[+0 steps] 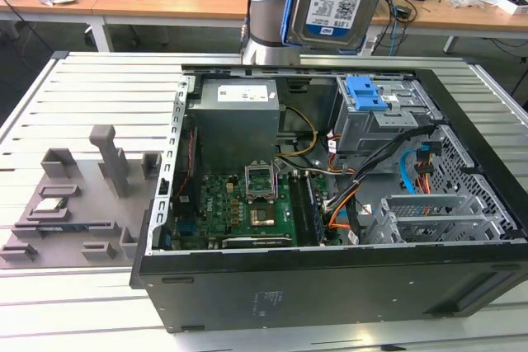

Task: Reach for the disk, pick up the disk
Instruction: 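Pick up the disk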

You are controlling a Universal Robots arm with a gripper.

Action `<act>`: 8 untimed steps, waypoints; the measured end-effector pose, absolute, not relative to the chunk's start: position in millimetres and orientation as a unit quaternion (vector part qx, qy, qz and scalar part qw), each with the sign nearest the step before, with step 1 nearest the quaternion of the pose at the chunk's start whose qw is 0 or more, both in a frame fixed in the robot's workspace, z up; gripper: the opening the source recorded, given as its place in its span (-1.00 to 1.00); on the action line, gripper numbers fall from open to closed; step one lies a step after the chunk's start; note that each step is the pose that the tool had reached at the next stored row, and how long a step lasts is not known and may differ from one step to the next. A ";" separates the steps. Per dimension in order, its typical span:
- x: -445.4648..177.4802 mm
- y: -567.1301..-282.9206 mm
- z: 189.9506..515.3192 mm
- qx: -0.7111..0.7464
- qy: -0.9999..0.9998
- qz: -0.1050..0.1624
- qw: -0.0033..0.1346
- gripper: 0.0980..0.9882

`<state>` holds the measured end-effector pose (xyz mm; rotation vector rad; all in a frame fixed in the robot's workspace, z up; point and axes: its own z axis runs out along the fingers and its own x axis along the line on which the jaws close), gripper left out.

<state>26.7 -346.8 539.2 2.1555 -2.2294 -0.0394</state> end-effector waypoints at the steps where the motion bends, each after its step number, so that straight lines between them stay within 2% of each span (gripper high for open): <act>1: 31.3 -346.8 539.2 0.695 -0.719 -0.013 0.020 -0.40; 8: 56.5 -346.7 539.1 0.695 -0.719 -0.013 0.020 -0.40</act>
